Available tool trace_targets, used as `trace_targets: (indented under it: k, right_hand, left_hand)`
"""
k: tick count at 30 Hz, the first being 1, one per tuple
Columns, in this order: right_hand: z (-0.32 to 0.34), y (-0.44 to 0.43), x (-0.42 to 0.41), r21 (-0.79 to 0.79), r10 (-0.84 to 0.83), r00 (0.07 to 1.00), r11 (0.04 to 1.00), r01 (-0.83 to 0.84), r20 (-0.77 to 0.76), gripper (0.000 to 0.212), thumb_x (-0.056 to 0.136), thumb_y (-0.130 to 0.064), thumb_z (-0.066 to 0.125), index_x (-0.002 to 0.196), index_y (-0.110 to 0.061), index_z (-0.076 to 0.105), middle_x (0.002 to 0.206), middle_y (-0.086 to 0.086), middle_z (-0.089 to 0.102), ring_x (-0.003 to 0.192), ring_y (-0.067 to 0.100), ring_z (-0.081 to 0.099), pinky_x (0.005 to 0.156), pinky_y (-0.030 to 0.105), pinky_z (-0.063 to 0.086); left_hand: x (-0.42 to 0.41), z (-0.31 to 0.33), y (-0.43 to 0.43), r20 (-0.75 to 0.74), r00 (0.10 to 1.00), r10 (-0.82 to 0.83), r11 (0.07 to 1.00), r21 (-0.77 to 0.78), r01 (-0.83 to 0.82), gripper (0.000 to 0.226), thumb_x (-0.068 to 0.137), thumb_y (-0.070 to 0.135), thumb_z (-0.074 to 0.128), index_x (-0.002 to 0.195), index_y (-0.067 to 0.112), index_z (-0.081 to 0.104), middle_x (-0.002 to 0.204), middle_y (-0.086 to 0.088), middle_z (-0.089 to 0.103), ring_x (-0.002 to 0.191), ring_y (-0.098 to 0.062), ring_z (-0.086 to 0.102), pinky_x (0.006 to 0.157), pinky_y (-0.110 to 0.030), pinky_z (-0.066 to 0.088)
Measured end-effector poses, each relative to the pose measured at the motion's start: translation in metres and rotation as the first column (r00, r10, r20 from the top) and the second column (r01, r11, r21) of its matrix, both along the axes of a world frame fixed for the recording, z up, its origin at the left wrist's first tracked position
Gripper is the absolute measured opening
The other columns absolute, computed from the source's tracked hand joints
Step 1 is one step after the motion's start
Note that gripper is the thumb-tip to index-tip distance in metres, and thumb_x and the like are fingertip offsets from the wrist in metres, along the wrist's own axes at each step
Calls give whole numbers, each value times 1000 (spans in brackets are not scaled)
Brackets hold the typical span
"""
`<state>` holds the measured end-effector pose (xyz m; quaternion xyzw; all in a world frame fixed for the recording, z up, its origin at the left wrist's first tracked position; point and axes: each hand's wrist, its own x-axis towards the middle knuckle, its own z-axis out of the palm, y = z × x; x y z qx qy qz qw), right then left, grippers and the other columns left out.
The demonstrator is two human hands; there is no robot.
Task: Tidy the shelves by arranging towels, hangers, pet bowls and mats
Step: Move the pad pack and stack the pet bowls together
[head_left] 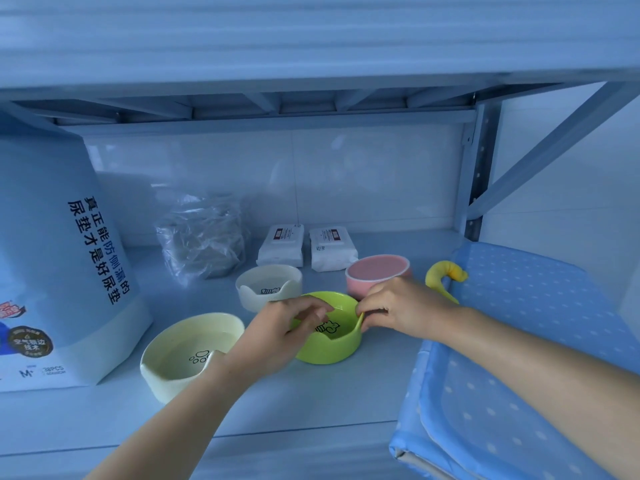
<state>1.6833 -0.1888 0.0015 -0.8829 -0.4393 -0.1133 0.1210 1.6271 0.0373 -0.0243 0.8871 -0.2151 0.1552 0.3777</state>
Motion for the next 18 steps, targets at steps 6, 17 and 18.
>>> trace_targets:
  k: [6, 17, 18]
  right_hand:
    - [0, 5, -3, 21, -52, 997, 998, 53, -61, 16, 79, -34, 71, 90, -22, 73, 97, -9, 69, 91, 10, 57, 83, 28, 43]
    - [7, 4, -13, 82, -113, 961, 987, 138, -251, 30, 64, -38, 83, 91, -27, 73, 88, -16, 70, 83, -7, 57, 74, 9, 46]
    - [10, 2, -12, 114, -117, 954, 982, 153, -275, 34, 64, -36, 84, 93, -25, 73, 88, -16, 70, 83, -10, 58, 74, 6, 45]
  left_hand:
    - [-7, -3, -1, 6, 1000, -27, 995, 94, 27, 10, 89, 30, 60, 91, 30, 69, 82, 17, 69, 79, -2, 62, 72, -19, 49]
    - [-14, -13, 1, 12, 1000, 6, 996, 87, -7, 24, 90, 32, 56, 68, 35, 65, 63, -4, 60, 55, -16, 44, 51, -23, 35]
    - [-13, -10, 0, -1, 1000, 6, 996, 91, -6, 25, 90, 33, 56, 67, 35, 65, 63, -2, 60, 54, -13, 43, 50, -19, 33]
